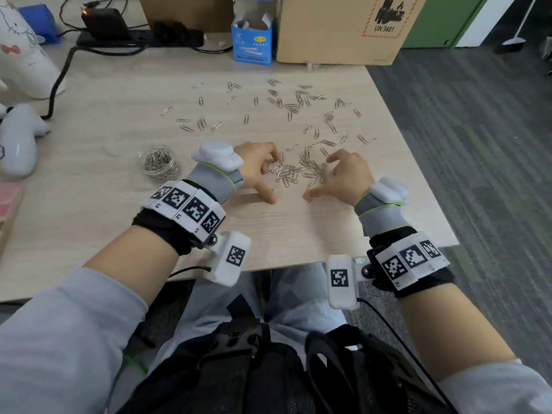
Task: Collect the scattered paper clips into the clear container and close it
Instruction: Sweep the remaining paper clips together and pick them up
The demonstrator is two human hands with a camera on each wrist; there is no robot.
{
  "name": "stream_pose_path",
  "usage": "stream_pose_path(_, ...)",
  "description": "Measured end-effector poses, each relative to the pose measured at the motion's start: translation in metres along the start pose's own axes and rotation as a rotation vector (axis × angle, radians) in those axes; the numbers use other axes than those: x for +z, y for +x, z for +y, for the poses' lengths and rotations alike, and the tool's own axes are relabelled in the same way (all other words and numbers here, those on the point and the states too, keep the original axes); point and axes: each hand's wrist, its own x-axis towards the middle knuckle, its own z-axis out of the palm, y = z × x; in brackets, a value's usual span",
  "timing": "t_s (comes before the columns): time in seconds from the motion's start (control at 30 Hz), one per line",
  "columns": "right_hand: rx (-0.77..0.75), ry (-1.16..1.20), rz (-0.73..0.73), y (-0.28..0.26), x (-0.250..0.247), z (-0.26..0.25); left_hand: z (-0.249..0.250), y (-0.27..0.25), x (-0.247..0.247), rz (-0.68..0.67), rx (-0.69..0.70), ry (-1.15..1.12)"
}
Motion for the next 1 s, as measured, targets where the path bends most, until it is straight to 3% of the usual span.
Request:
stream_pose_path(0.13, -0.005, 0.128, -0.04, 0.01, 0.001, 0.001, 0.0, 0.01, 0.003, 0.091, -0.007, -0.105)
stream_pose_path(0.43, -0.076, 0.308, 0.027, 0.038, 0.014, -0.014, 0.011, 0.032, 0.01, 0.233, -0.026, -0.268)
stream_pose_path(0.57, -0.047, 0.232, 0.346, 0.049, 0.001, -0.008, -0.008, 0.037, -0.008, 0.598, -0.136, -0.272)
stream_pose_path(0.63, -0.003, 0.096, 0.404, 0.055, -0.005, -0.002, -0.023, 0.04, -0.016, 0.729, -0.243, -0.223)
stream_pose_path(0.77, 0.173, 0.052, 0.262, 0.073, -0.003, 0.006, -0.044, 0.046, -0.02, 0.609, -0.521, -0.117)
stream_pose_path(0.87, 0.17, -0.078, 0.095, 0.079, 0.001, 0.005, -0.06, 0.053, -0.017, 0.446, -0.694, -0.092)
stream_pose_path(1.0, 0.041, -0.177, -0.06, 0.077, 0.008, -0.005, -0.063, 0.057, -0.011, 0.281, -0.683, -0.015)
